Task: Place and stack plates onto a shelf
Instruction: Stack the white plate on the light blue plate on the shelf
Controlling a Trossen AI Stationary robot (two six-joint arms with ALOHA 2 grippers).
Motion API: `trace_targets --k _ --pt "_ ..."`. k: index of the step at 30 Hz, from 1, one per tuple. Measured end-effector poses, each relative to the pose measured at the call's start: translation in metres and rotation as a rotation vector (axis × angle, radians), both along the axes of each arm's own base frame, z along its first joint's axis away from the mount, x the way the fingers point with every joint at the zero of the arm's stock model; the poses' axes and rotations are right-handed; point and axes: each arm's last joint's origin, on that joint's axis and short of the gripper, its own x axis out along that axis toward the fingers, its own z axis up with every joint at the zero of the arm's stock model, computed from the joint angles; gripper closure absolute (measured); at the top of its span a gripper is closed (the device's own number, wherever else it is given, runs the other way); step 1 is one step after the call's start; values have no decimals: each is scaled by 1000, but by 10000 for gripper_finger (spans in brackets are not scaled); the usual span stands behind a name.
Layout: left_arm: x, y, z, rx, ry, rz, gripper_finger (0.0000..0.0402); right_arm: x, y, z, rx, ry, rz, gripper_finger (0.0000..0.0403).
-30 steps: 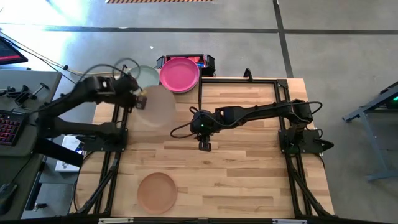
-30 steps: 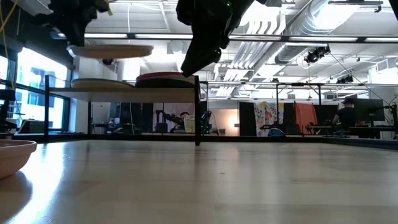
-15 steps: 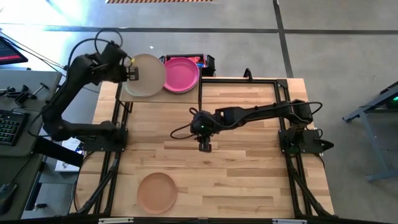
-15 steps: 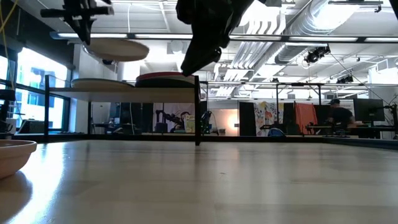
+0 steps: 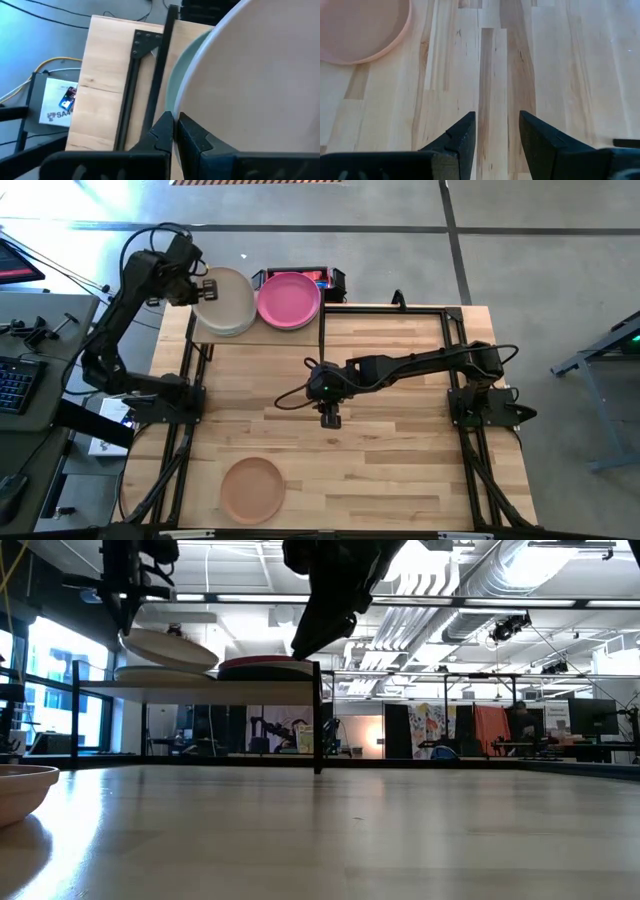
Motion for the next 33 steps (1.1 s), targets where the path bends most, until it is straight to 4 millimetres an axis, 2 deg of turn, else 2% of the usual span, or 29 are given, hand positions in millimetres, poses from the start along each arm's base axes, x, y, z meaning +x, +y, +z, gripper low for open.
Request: trace_targets --k 7,33 --pt "1 10 -6 -23 19 -3 399 0 0 0 0 1 0 274" --pt "1 8 -6 -61 -23 -19 381 -2 0 -1 -1 22 0 274"
